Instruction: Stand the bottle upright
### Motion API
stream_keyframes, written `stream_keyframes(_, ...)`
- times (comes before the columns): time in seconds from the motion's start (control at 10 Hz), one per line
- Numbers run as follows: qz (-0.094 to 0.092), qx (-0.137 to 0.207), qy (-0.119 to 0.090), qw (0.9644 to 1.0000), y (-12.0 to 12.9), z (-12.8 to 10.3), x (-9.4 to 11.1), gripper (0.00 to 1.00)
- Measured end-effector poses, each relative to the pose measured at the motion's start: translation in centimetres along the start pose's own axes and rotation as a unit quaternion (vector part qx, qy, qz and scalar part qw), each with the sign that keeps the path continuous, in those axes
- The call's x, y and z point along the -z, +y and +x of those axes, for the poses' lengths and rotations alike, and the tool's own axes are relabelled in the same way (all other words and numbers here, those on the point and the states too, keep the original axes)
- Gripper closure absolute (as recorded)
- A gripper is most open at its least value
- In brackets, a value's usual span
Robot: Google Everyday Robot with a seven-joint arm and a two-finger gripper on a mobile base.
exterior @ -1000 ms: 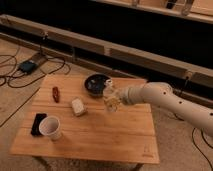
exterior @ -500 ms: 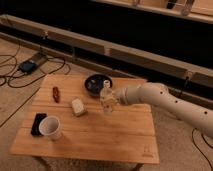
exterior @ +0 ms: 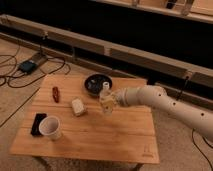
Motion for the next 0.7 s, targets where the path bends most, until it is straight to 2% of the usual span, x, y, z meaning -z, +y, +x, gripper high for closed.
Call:
stream_keyframes(0.1, -0.005, 0.0, -0.003, 1.0, 0.23, 0.27, -0.35, 1.0)
stream_keyframes(0.7, -0.005, 0.0, -0.004, 1.0, 0.21, 0.16, -0.3, 1.0)
